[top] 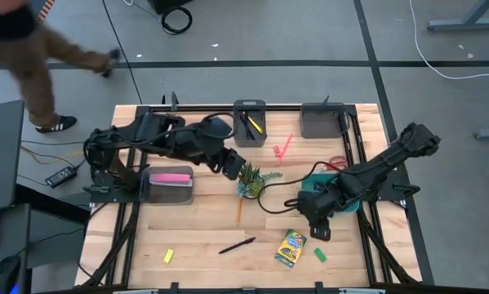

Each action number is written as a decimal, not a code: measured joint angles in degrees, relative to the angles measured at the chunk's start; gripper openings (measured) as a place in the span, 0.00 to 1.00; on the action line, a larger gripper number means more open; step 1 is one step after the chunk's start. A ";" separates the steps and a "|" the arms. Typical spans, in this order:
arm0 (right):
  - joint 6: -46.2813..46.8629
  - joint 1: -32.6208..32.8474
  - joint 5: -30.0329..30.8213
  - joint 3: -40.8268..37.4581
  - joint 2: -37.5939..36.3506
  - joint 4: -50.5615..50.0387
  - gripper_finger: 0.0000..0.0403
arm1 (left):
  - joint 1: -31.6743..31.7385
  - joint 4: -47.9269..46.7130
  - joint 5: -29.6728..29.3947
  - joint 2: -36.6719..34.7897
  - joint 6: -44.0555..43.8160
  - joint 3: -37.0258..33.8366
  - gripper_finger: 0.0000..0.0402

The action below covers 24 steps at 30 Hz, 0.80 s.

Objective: Sort crayons/erasers/pens/pencils in bins
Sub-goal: Put the green eraser into the green blue bin

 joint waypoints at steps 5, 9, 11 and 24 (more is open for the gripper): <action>20.24 5.39 3.08 0.00 -1.37 0.02 0.50 | -1.75 -0.63 1.59 0.02 4.29 0.30 0.40; 37.10 10.00 6.94 0.00 -0.89 0.00 0.50 | -1.92 -1.67 5.73 0.02 5.61 0.30 0.40; 43.59 12.19 7.06 0.00 0.43 0.00 0.50 | -2.31 -1.92 7.78 0.02 6.52 0.28 0.40; 57.48 18.81 3.04 -0.02 16.01 4.84 0.50 | -4.95 -2.65 9.11 -1.69 14.85 0.26 0.40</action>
